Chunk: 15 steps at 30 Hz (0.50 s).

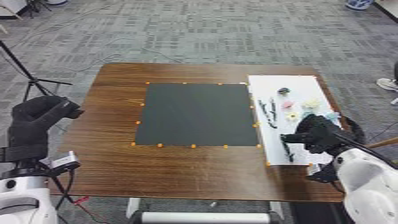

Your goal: Arrange flowers

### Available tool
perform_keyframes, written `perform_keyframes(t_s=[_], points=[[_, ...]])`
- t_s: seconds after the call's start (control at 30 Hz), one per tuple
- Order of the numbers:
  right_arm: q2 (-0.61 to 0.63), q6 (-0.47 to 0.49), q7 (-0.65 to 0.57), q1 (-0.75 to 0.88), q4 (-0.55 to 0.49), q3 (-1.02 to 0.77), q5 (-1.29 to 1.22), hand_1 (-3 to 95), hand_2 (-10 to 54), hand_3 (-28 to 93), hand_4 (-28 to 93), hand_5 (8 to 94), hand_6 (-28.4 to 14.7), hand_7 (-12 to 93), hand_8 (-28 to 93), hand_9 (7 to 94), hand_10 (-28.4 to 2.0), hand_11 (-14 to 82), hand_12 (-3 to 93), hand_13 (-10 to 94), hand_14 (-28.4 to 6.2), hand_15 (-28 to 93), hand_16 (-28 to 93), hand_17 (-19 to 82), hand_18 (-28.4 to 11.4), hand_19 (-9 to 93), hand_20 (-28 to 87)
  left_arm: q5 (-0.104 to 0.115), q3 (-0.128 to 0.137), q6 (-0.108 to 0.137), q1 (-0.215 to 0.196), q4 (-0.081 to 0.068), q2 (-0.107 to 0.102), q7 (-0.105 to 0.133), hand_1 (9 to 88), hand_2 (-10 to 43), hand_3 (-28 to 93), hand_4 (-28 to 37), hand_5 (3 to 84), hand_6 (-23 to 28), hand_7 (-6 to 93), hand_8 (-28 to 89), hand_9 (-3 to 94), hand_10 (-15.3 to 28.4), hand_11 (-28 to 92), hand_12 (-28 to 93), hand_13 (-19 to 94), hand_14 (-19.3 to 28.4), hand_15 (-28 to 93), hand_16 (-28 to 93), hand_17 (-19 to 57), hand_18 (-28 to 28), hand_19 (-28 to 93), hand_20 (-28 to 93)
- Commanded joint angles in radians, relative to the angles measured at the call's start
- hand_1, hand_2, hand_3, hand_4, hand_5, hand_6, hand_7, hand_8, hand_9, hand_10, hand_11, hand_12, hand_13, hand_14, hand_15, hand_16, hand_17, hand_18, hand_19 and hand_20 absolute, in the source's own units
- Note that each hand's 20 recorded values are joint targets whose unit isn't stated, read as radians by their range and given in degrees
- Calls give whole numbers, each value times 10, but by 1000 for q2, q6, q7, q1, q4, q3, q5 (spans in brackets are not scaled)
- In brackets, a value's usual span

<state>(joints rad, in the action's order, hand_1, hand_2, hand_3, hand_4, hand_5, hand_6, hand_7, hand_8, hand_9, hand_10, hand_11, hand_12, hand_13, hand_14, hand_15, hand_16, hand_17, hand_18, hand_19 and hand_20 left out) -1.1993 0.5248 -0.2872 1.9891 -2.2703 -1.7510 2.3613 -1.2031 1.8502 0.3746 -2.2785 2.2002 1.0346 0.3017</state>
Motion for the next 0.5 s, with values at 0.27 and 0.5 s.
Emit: perform_keyframes(t_s=[0.27,0.5], points=[[74,-30,-80,-7,80,109,186,319,-95,593,-123,693,-52,315,-37,811,-132,403,367,860,-46,616,420,618,-160,932,614,-4,7,-38,2,6,-7,-16,453,-64,546,-96,627,18,397,205,670,119,436,285,557,183,413,62,149,129,139,283],[83,-17,-121,-16,127,141,197,321,-95,594,-124,693,-53,313,-36,821,-131,395,361,874,-37,589,420,625,-151,932,600,-4,13,-51,2,7,-5,-28,456,-64,544,-90,628,20,395,206,669,118,436,285,558,182,416,61,149,129,139,282]])
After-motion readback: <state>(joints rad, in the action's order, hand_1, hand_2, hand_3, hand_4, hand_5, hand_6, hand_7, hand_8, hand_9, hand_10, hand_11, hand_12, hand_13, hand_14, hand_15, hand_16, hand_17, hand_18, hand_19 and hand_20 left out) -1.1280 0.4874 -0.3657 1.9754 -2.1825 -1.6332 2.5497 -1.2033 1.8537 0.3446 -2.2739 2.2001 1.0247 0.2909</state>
